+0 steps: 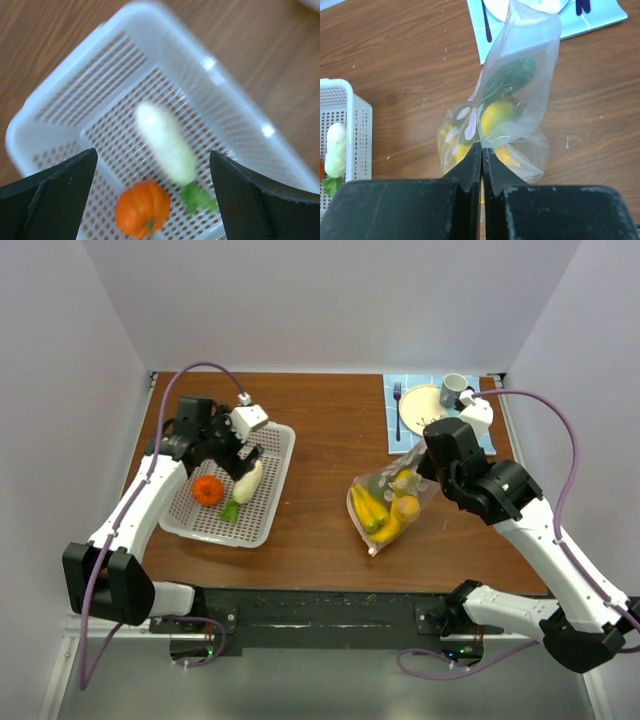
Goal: Open the zip-top bag and remove the fake food
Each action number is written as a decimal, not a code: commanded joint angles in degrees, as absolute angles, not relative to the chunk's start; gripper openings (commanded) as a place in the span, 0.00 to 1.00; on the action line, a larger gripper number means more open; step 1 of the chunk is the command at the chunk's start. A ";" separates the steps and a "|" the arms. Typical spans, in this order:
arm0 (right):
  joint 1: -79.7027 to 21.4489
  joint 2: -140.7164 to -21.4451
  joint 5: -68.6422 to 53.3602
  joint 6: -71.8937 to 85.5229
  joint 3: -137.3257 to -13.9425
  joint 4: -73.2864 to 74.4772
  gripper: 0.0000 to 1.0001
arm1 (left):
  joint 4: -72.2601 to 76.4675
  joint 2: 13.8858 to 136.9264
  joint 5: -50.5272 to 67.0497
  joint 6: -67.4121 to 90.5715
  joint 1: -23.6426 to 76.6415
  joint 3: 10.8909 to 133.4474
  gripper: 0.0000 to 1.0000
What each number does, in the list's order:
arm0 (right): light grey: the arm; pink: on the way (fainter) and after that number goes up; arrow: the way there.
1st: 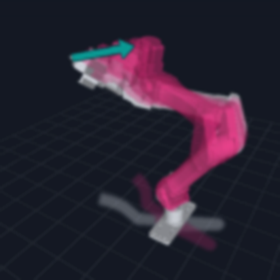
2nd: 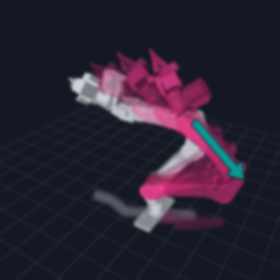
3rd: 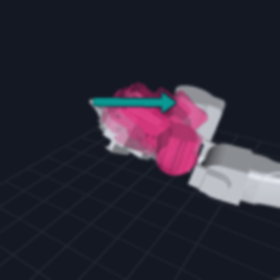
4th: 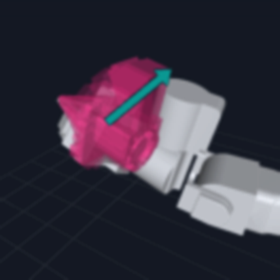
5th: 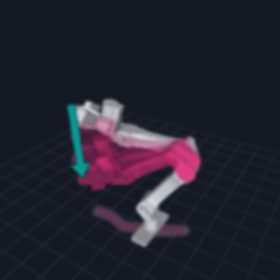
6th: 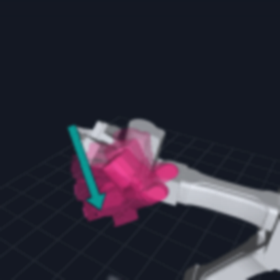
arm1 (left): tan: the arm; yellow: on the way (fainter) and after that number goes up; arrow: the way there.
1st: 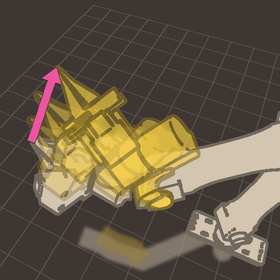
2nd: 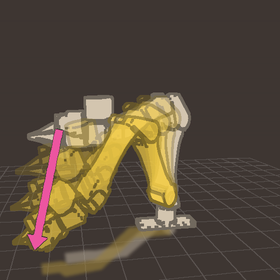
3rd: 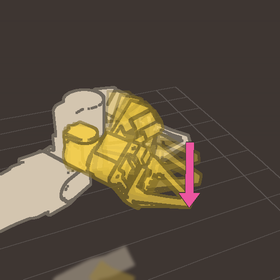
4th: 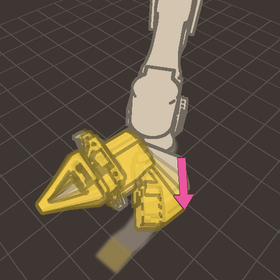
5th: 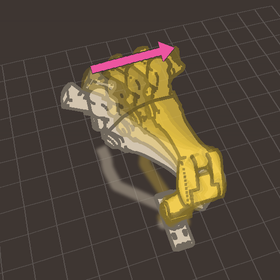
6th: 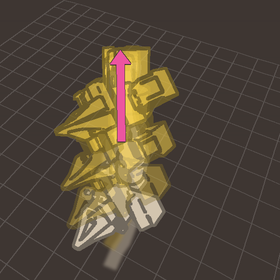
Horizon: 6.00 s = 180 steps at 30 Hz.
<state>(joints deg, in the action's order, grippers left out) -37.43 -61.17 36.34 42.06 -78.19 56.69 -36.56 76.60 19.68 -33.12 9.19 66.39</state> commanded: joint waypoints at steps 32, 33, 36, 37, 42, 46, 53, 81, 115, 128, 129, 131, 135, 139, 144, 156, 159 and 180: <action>-37.79 -57.31 40.17 45.44 -71.73 57.04 0.00 | -7.65 92.28 8.36 -26.20 43.51 64.24 1.00; -37.79 -56.61 40.17 45.53 -71.28 57.30 0.00 | -7.39 93.94 8.26 -25.41 42.90 66.16 1.00; -37.79 -55.20 39.82 46.23 -68.91 58.36 0.00 | -6.42 95.36 10.36 -21.02 39.56 68.98 1.00; -37.79 -54.76 39.73 46.40 -68.21 58.53 0.00 | -5.89 95.62 11.07 -19.96 38.77 69.52 1.00; -37.79 -53.18 38.32 47.20 -64.43 58.54 0.00 | -5.98 97.82 11.17 -12.93 35.25 73.03 1.00; -37.88 -52.47 38.14 47.29 -63.46 58.45 0.00 | -8.17 102.03 11.41 -7.23 34.46 76.19 1.00; -37.79 -51.86 39.02 47.20 -63.63 59.15 0.00 | -11.25 106.96 19.42 -2.81 34.54 79.28 1.00; -37.79 -49.66 40.25 48.60 -60.91 61.08 0.00 | -13.97 106.96 15.56 -10.02 35.42 76.02 0.00; -37.79 -47.02 38.76 48.78 -58.27 61.00 0.00 | -21.38 89.38 8.80 -23.47 2.11 74.36 0.00; -37.88 -45.53 37.71 49.31 -56.25 60.38 0.00 | -5.19 91.50 3.08 -17.67 1.41 66.81 0.00; -37.79 -45.53 37.62 49.39 -56.08 60.38 0.00 | -4.58 91.67 3.42 -17.75 1.41 66.54 0.00; -37.79 -45.44 37.88 49.48 -56.16 60.56 0.00 | -6.41 92.89 4.57 -18.10 1.41 66.79 0.00; -37.79 -44.91 38.14 49.31 -56.25 60.64 0.00 | -8.26 93.16 4.22 -20.39 1.41 64.61 0.00; -37.88 -45.18 37.97 49.48 -56.16 60.47 0.00 | -11.77 92.29 5.62 -24.07 1.41 63.11 0.00; -37.79 -45.44 37.62 49.66 -55.90 60.03 0.00 | -19.77 91.41 6.43 -27.51 1.41 65.12 0.06; -37.79 -46.23 37.00 49.75 -54.93 59.33 0.00 | -22.06 85.78 16.35 -13.29 14.36 77.33 1.00; -37.79 -46.84 36.91 49.75 -54.93 59.15 0.00 | -21.36 88.50 15.74 -8.81 24.56 81.20 1.00; -37.88 -45.44 36.56 50.01 -52.82 59.59 0.00 | -16.78 121.11 4.75 11.07 41.04 102.56 1.00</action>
<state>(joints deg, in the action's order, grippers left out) -37.65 -46.41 36.40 49.01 -53.30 60.01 -18.63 120.79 6.35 4.01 40.25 97.30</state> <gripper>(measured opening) 0.010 0.996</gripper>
